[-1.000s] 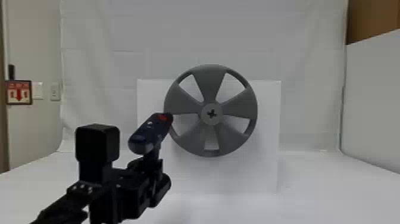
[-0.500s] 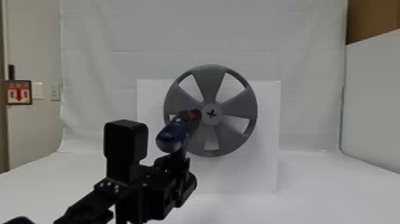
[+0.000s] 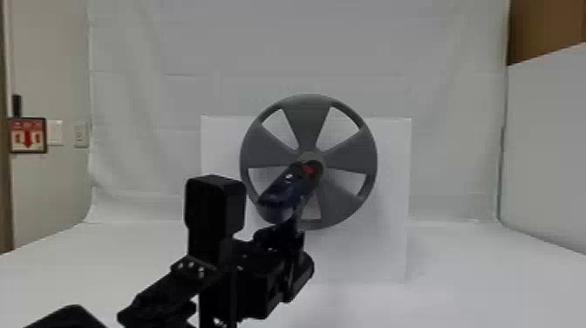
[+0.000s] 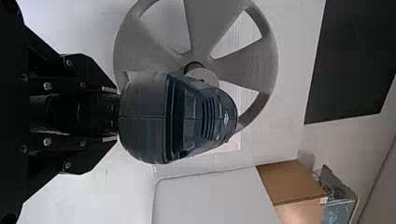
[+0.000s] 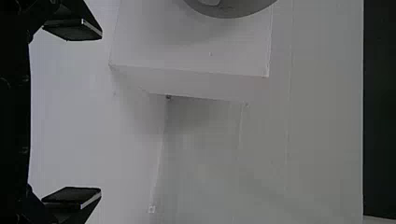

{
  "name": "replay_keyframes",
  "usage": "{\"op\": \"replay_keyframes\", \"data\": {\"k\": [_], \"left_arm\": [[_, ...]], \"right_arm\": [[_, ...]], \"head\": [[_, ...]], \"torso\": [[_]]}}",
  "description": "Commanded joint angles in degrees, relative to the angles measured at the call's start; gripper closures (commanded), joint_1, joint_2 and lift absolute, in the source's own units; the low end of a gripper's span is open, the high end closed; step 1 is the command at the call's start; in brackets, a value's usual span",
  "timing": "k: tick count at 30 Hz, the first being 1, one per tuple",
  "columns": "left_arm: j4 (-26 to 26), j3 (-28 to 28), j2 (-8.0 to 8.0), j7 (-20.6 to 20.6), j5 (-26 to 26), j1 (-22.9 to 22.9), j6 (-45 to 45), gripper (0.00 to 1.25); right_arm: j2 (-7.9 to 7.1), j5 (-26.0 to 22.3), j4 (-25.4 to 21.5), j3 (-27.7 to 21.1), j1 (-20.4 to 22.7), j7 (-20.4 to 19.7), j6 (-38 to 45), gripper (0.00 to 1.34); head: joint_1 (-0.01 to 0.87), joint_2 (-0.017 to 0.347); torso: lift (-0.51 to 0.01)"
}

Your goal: Grasp the drill and bring into the middle of wheel

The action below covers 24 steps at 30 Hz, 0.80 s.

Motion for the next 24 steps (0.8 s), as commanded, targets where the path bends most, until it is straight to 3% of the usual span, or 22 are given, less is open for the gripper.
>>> {"op": "replay_keyframes", "data": {"k": [1,24], "left_arm": [[2.3,-1.0,-0.07,0.0,0.0,-0.9,-2.0,1.22],[11.3,-1.8,-1.22,-0.1,-1.0,-3.7,-8.3,1.22]], "right_arm": [[0.0,0.2,0.0,0.5,-0.2,0.0,0.0,0.12],[-0.09,0.5,0.0,0.9,0.0,0.0,0.3,0.12]], "head": [[0.054,0.031],[0.054,0.031]], "torso": [[-0.403],[-0.403]]}}
